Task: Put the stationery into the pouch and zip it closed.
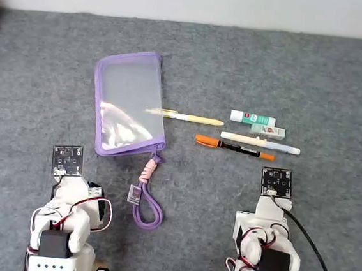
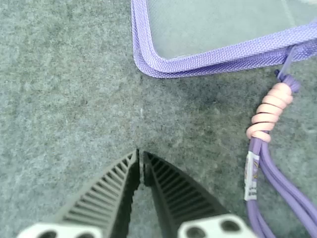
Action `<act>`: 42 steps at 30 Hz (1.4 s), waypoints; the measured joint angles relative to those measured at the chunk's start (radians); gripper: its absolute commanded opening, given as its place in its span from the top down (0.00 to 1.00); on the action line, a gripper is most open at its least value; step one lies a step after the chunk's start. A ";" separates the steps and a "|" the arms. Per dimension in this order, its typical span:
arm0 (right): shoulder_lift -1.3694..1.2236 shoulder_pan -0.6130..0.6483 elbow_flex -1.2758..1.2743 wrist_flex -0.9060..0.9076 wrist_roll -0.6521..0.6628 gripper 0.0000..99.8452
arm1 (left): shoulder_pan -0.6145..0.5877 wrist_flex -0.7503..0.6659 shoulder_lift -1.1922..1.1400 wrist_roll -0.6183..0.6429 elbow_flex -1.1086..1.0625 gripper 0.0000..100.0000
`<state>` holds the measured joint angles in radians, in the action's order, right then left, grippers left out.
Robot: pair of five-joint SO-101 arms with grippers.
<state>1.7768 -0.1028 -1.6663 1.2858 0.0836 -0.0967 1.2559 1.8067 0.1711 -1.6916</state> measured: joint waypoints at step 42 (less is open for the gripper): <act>-1.499 0.756 1.097 -0.066 -0.552 0.80 | 0.000 0.000 0.000 0.000 0.000 0.99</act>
<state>0.2777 0.6536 -0.5692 1.2198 -0.4687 -0.0967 1.2559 1.8067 0.1711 -1.6916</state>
